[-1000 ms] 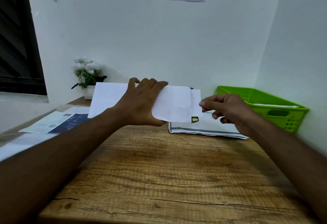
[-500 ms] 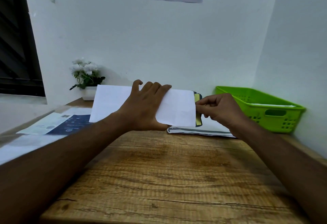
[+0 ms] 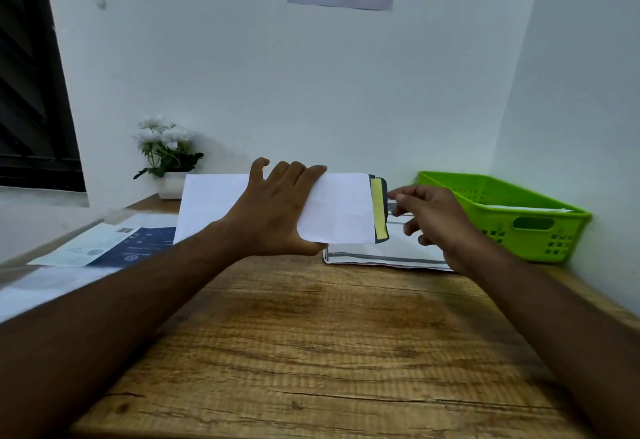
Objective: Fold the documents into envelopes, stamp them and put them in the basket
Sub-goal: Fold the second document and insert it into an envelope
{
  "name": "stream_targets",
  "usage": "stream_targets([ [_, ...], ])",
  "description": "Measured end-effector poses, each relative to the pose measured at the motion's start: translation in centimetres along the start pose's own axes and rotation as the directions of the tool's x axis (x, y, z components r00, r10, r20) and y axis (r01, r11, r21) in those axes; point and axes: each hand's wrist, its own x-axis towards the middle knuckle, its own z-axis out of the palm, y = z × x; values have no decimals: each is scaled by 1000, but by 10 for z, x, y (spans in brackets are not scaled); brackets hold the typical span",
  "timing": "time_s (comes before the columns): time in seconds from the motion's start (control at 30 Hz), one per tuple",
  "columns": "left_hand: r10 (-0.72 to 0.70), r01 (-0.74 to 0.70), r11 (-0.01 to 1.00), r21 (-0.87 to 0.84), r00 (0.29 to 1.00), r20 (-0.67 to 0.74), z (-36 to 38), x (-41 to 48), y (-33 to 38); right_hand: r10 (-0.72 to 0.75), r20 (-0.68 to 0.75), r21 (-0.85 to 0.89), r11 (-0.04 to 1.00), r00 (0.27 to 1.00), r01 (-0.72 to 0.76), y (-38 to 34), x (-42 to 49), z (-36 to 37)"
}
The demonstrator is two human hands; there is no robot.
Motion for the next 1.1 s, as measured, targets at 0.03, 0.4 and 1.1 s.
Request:
stream_targets([
  [0.03, 1, -1, 1000, -3, 1000, 0, 0, 0, 0, 39, 61, -13, 999, 997, -39, 1, 0, 0],
  [0.4, 2, -2, 1000, -9, 1000, 31, 1, 0, -1, 88, 344, 87, 988, 935, -125, 2, -3, 2],
  [1.1, 73, -74, 997, 12, 997, 39, 1, 1, 8, 51, 321, 242, 961, 946, -134, 4, -8, 13],
])
